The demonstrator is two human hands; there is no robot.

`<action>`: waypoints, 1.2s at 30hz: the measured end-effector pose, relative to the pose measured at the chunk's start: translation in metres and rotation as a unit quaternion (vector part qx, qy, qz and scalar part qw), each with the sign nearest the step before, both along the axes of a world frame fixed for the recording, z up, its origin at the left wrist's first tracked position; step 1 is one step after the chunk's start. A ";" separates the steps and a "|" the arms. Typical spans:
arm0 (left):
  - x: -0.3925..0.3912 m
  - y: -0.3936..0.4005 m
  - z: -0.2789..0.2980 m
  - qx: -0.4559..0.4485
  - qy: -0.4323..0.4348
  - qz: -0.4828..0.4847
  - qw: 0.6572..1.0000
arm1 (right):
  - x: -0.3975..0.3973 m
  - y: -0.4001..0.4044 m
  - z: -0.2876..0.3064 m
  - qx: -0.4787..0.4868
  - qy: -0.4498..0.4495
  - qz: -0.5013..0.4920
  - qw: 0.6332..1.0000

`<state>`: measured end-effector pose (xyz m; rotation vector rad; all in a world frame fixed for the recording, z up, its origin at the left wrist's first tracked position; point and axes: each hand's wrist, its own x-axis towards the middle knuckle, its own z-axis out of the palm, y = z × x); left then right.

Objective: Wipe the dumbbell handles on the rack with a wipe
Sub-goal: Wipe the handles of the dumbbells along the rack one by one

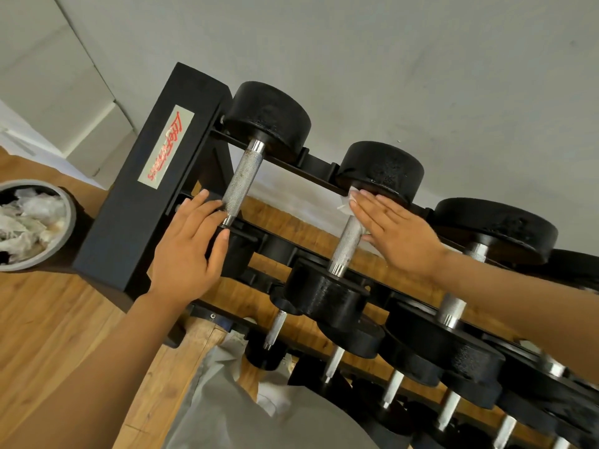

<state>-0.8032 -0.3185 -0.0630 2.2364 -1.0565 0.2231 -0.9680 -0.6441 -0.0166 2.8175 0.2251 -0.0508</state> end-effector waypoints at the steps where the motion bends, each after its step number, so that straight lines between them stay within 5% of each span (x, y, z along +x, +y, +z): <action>1: 0.000 0.000 0.000 0.001 0.000 0.000 1.000 | -0.001 0.005 -0.004 0.013 -0.012 -0.018 1.000; 5: -0.001 0.000 0.000 0.006 0.002 0.000 1.000 | -0.029 0.036 -0.022 0.133 0.059 0.075 0.987; 9: 0.000 0.001 0.000 0.011 0.003 0.000 1.000 | -0.024 0.021 -0.016 0.107 0.076 0.166 0.977; 16: 0.000 0.000 0.000 0.015 -0.002 0.002 1.000 | -0.002 0.014 -0.023 0.083 -0.115 -0.024 0.990; 22: 0.000 0.000 0.000 0.013 0.000 -0.001 1.000 | -0.037 0.024 -0.033 0.067 0.027 0.168 0.983; 27: 0.000 0.001 0.000 0.021 0.009 0.001 1.000 | -0.003 -0.017 -0.019 0.059 -0.091 0.060 0.992; 30: 0.000 0.000 0.000 0.024 0.011 0.002 1.000 | -0.015 -0.005 -0.029 0.079 -0.085 0.024 0.993; 33: 0.001 0.002 -0.001 0.034 0.007 -0.001 0.999 | -0.034 0.009 -0.045 0.146 -0.002 0.143 0.979; 36: 0.000 0.001 0.001 0.040 0.010 0.001 0.999 | -0.038 0.005 -0.038 0.102 0.041 0.212 0.971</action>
